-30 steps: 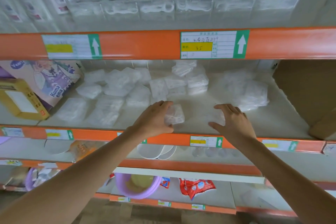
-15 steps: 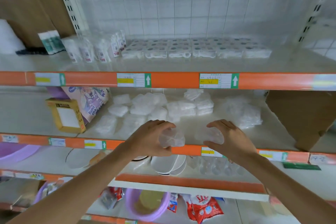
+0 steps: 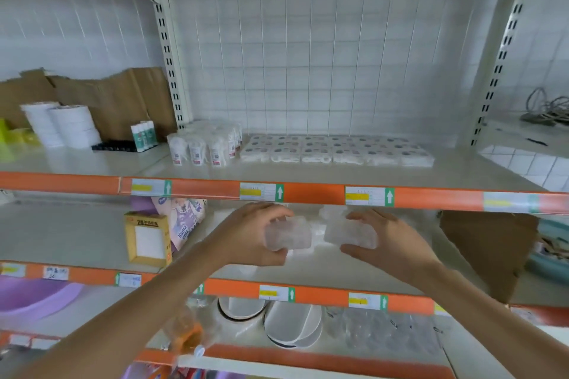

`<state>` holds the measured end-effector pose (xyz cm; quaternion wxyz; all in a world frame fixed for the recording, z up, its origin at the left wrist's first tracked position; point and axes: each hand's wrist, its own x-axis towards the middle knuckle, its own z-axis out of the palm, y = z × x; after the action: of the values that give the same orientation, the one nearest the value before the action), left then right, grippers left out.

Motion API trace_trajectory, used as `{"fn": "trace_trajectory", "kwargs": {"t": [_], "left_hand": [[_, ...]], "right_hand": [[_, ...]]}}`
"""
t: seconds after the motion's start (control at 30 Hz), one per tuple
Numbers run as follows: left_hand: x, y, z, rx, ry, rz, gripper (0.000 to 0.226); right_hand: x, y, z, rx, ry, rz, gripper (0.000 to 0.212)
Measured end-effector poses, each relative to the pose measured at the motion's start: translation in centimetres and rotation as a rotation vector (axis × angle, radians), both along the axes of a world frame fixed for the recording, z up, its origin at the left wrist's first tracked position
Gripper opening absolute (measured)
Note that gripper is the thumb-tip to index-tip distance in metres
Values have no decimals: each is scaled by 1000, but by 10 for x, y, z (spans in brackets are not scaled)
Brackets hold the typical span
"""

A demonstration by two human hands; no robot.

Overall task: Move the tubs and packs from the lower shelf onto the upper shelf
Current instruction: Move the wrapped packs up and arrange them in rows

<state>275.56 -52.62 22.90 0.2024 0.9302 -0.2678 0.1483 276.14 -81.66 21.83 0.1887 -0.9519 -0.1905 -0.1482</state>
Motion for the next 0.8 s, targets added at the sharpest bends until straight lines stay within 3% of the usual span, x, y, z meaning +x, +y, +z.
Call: {"fn": "trace_trajectory", "kwargs": {"t": [0.47,0.8], "left_hand": [[71,10,60,-188,29,58,72],[160,12,85,-141,83,46,72]], "right_hand": [[83,-3,63,194,-91,-23,51],[204,9,83,159,-122,-75,50]]}}
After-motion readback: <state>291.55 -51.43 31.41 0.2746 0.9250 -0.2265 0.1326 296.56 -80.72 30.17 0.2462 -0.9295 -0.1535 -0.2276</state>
